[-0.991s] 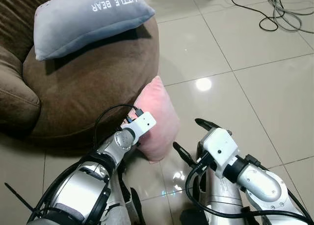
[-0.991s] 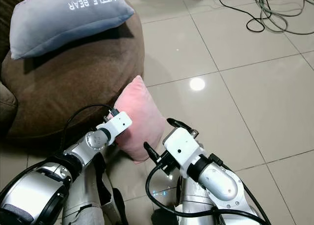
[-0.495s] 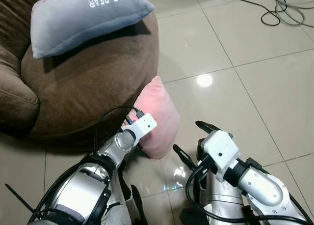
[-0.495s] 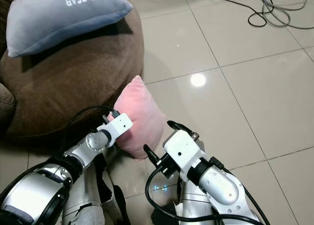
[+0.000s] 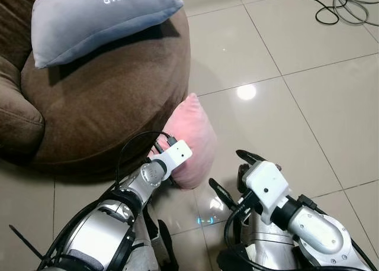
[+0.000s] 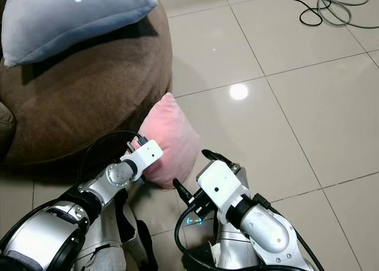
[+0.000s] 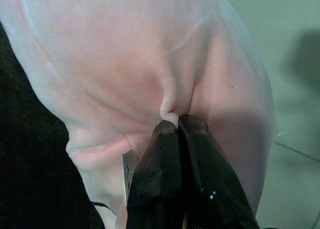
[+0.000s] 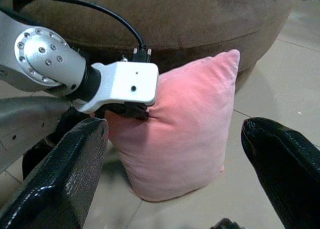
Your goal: Move the pillow to the sofa from floor
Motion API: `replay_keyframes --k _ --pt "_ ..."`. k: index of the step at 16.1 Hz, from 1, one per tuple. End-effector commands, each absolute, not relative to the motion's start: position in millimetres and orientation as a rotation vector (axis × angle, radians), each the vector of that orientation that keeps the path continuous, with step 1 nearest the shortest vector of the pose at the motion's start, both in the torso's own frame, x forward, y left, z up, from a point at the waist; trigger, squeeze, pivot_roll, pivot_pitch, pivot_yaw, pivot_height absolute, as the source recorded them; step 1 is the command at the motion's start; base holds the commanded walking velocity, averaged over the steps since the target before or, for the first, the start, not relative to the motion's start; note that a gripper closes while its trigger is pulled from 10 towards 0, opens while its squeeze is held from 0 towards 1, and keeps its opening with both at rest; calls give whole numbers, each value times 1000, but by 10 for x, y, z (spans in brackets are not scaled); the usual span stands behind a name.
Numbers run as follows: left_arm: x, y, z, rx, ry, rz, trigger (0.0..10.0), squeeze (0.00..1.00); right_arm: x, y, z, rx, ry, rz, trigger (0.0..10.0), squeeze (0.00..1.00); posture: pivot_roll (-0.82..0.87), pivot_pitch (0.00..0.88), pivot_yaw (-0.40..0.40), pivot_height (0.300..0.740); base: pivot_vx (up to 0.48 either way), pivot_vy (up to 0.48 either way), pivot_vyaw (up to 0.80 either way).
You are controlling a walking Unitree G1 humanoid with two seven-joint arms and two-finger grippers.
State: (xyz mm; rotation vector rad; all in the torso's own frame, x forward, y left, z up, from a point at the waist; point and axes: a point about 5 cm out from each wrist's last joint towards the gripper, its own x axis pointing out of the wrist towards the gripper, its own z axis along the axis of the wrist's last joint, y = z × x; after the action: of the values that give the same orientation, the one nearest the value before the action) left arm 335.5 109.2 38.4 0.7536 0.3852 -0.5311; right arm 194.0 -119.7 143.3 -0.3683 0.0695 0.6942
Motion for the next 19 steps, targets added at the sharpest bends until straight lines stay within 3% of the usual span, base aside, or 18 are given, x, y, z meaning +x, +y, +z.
replay_keyframes --k 1,7,13,14,19 --pt "3252 1132 246 757 448 -550 0 0 1883 -1185 1452 -373 72 704 10000 31 -101 340 107 500 0 0 0" --pt "3248 1127 236 749 459 -536 0 0 1840 -1177 1464 -368 79 705 10000 27 -117 342 105 500 0 0 0" --pt "3334 1084 337 479 480 -450 0 0 1897 -1184 1457 -373 77 706 10000 27 -96 307 94 500 0 0 0" --pt "3396 1059 432 373 433 -427 0 0 1919 -1170 1457 -370 73 708 10000 27 -91 300 93 500 0 0 0" --pt "3603 838 877 256 193 -481 0 0 1992 -1128 1435 -361 62 717 10000 24 -60 269 89 500 0 0 0"
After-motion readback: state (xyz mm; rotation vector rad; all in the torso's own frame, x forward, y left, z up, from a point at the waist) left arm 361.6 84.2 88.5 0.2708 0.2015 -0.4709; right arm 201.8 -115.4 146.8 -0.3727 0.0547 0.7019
